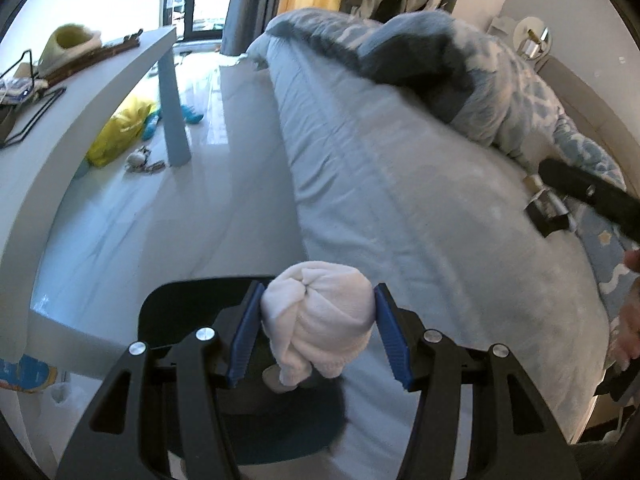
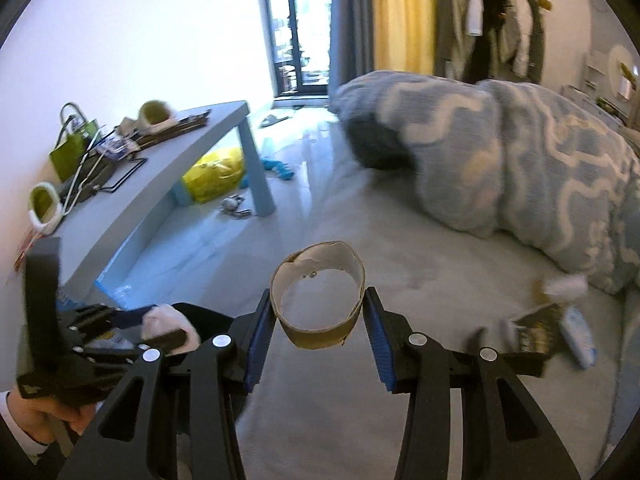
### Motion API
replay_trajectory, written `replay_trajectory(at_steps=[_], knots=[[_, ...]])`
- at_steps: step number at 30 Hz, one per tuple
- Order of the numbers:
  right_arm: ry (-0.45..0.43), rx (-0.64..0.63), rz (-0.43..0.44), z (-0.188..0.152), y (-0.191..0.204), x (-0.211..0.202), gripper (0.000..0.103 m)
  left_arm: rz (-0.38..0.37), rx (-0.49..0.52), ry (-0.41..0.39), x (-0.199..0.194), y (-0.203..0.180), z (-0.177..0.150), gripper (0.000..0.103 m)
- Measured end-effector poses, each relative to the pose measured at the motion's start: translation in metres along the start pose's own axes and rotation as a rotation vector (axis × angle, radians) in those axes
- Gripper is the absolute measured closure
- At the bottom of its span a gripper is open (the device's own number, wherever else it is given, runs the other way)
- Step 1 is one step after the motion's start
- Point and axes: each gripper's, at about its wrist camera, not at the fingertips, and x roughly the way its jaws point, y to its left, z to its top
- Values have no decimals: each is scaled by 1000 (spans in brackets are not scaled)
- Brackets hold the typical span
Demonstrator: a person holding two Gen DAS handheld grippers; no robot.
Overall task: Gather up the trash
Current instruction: 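Carry both items to the black bin and open the left gripper over it, then lower the cardboard tape roll into the black bin and open the right gripper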
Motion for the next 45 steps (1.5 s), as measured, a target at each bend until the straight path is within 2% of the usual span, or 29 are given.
replay_trajectory(at_steps=[11, 14, 22, 25, 27, 30, 35, 45], knots=[[63, -65, 120, 1, 77, 37, 58, 40, -61, 152, 28, 51, -32, 45], [79, -75, 134, -1, 88, 45, 58, 67, -82, 215, 41, 66, -43, 45], [144, -95, 165, -9, 114, 70, 58, 62, -117, 326, 55, 85, -61, 44], [177, -94, 171, -14, 119, 83, 58, 65, -108, 315, 52, 87, -62, 42], [204, -80, 180, -18, 120, 93, 58, 57, -110, 295, 49, 90, -60, 35], [243, -78, 173, -23, 125, 108, 58, 53, -119, 268, 41, 96, -58, 32], [291, -87, 159, -34, 131, 126, 58, 45, -131, 217, 23, 107, -53, 34], [412, -114, 130, -64, 145, 172, 58, 15, -131, 13, -31, 111, -31, 43]])
